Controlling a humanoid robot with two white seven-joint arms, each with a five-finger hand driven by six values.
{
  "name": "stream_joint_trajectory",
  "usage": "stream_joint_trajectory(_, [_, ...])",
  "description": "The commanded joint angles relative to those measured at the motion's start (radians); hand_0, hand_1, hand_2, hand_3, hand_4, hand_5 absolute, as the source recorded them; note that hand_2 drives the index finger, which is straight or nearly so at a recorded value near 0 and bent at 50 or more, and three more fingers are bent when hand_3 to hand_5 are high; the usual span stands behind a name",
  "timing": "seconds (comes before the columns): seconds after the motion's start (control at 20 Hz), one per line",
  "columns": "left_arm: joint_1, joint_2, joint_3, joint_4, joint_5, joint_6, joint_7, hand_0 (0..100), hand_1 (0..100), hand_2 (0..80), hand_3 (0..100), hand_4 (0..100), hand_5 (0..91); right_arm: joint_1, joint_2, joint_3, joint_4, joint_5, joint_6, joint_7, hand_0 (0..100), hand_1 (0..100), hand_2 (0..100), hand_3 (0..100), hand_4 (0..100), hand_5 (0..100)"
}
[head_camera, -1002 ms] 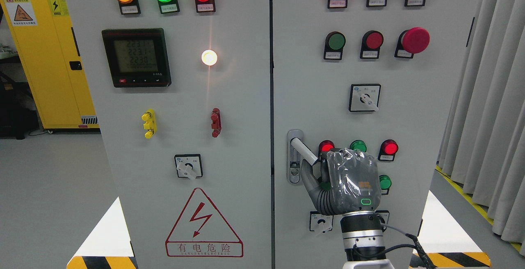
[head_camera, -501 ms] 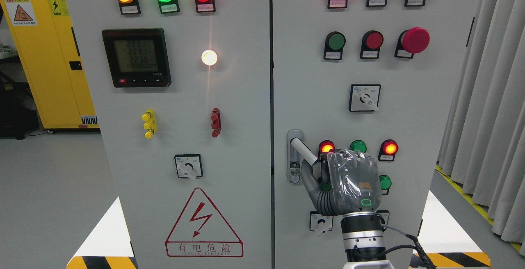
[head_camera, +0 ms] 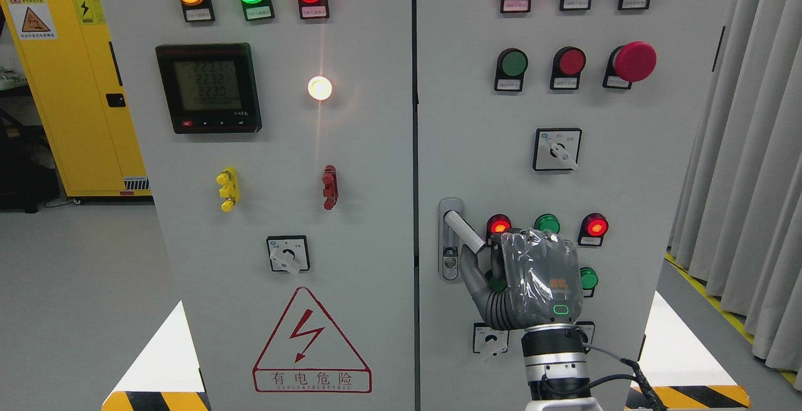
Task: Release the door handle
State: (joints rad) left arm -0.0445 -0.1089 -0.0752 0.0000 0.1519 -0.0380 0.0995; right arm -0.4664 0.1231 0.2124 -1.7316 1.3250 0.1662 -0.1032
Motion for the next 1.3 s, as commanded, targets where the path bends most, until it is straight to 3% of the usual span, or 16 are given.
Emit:
stream_joint_trajectory(0.0, [0.0,0.0,0.0,-0.012,0.0,0.0,0.0,12,56,0.0,0,0,0.0,0.0,0.0,-0.005,0.0,-0.003,-0.001,0.0,60,41,99,100,100,100])
stream_joint_trajectory(1.25, [0.0,0.0,0.0,-0.012,0.0,0.0,0.0,12,56,0.0,0,0,0.0,0.0,0.0,-0.007,-0.014,-0.006,-0.004,-0.001,57,39,99,100,100,100])
